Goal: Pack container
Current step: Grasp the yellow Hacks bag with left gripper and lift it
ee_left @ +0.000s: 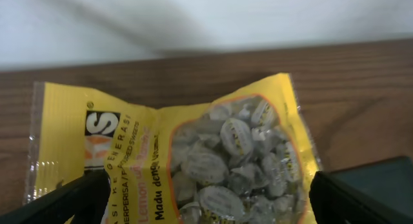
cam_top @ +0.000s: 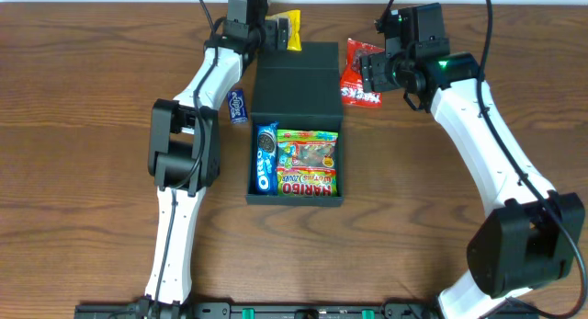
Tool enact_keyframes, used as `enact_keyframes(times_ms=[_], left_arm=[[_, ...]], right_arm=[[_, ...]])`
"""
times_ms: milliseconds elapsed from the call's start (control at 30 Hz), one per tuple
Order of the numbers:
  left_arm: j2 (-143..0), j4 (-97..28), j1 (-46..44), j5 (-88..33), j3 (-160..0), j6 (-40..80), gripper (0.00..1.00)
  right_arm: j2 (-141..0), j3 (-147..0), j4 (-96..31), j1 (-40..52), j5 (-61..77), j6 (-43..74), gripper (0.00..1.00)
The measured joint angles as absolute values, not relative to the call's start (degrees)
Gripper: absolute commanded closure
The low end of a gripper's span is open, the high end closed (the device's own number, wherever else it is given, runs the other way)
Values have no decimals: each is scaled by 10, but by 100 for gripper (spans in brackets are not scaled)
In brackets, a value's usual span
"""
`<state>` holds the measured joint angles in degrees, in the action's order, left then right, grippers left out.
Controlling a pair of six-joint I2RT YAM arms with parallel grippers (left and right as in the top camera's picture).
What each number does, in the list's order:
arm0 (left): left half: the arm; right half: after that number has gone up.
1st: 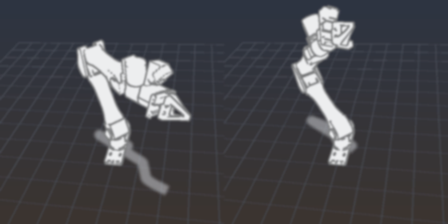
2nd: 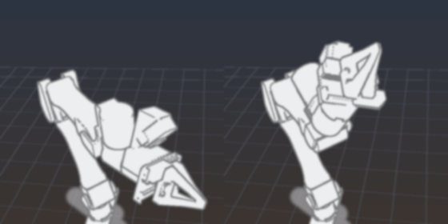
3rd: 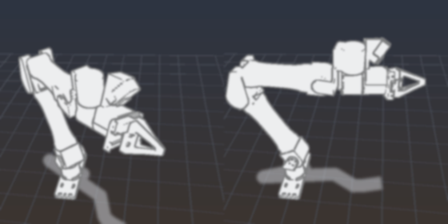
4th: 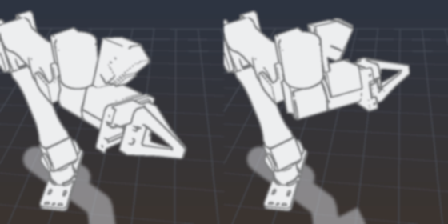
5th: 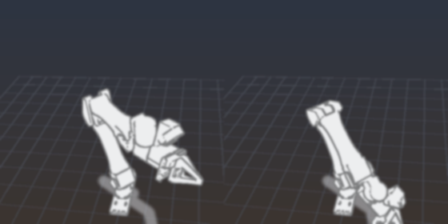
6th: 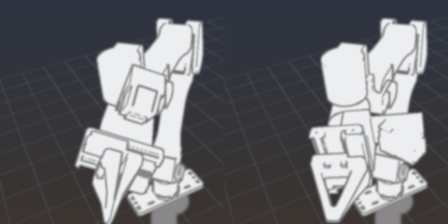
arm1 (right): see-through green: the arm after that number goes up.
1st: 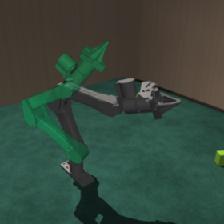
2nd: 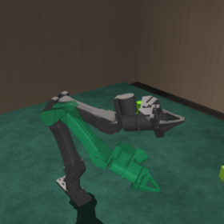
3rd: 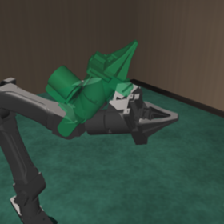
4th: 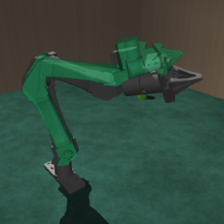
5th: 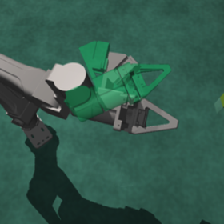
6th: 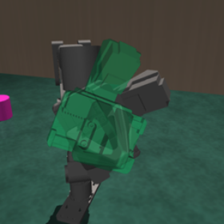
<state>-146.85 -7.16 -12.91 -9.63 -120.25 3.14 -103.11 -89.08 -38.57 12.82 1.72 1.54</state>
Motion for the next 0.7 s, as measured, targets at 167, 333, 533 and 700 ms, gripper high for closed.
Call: enact_keyframes(times_ms=[167,333,533,700], left_arm=[[-1483,-76,-129,-88,-1203,32,16],[-1484,-91,-128,-75,-1212,43,46],[-1484,-117,-128,-71,-1217,46,31],[-1485,-120,-128,-71,-1217,46,10]], right_arm=[[-1031,-891,-393,128,17,15,20],[-1031,-891,-396,128,17,15,20],[-1031,-891,-396,128,17,15,18],[-1031,-891,-396,128,17,15,18]])
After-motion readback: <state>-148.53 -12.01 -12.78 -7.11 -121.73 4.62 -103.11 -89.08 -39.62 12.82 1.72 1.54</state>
